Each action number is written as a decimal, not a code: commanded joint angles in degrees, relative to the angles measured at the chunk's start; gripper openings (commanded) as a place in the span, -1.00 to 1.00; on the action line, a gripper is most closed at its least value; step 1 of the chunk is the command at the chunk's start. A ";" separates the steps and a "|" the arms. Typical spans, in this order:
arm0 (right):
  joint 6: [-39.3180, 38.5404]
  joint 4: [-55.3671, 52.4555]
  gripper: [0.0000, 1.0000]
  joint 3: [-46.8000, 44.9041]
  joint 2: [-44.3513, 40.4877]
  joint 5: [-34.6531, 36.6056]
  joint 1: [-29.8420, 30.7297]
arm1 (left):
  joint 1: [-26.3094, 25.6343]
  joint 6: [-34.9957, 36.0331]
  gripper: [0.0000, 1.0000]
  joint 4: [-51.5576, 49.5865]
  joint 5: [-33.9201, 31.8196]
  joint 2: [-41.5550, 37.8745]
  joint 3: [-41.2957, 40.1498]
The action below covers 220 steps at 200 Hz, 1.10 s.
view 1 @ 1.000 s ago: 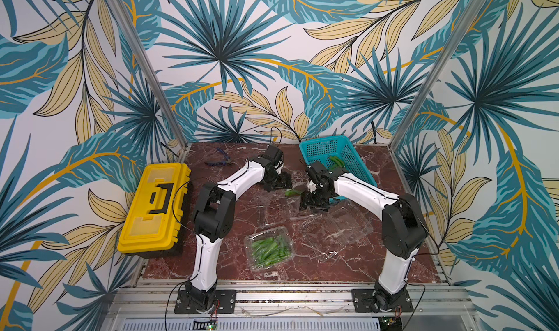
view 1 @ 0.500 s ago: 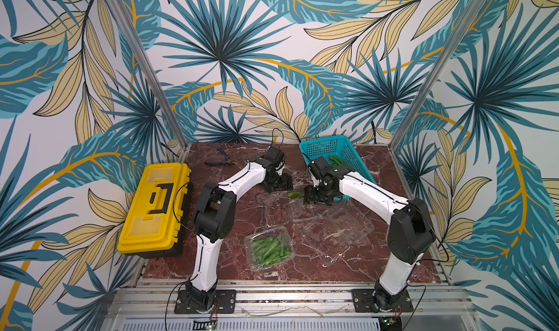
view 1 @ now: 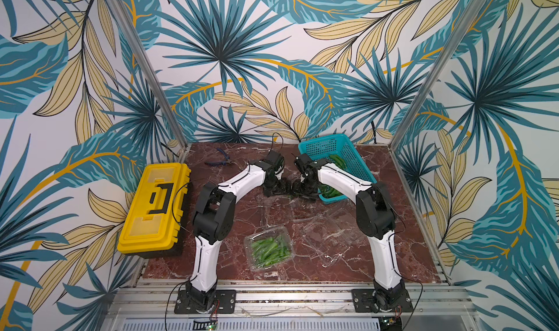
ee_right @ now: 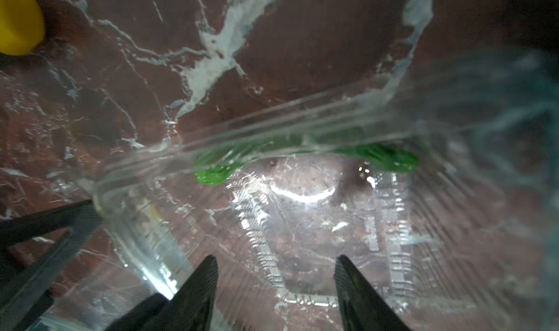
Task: Take small green peppers out of containers
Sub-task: Move the packing box to the center of the board.
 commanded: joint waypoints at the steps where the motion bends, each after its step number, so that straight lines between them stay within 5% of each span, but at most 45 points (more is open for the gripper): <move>1: 4.88 1.37 0.26 0.36 0.19 -0.80 -1.25 | -0.36 -1.75 0.54 -0.14 -2.64 -4.57 -2.98; 53: 2.15 -1.06 0.26 1.20 1.71 -2.31 -2.12 | 0.63 1.24 0.60 2.77 -10.48 -12.39 -4.93; 102: 0.31 -1.80 0.22 2.24 2.99 -5.72 -1.13 | 6.86 -0.33 0.66 3.12 -3.63 -10.92 -3.55; 165: -7.76 -7.93 0.14 8.83 6.59 -10.23 2.43 | 9.30 4.41 0.76 3.16 -4.04 -11.44 -6.69; 220: -17.03 -13.13 0.14 0.35 2.16 -8.82 4.22 | 9.56 7.61 0.78 3.11 -2.49 -9.26 -6.54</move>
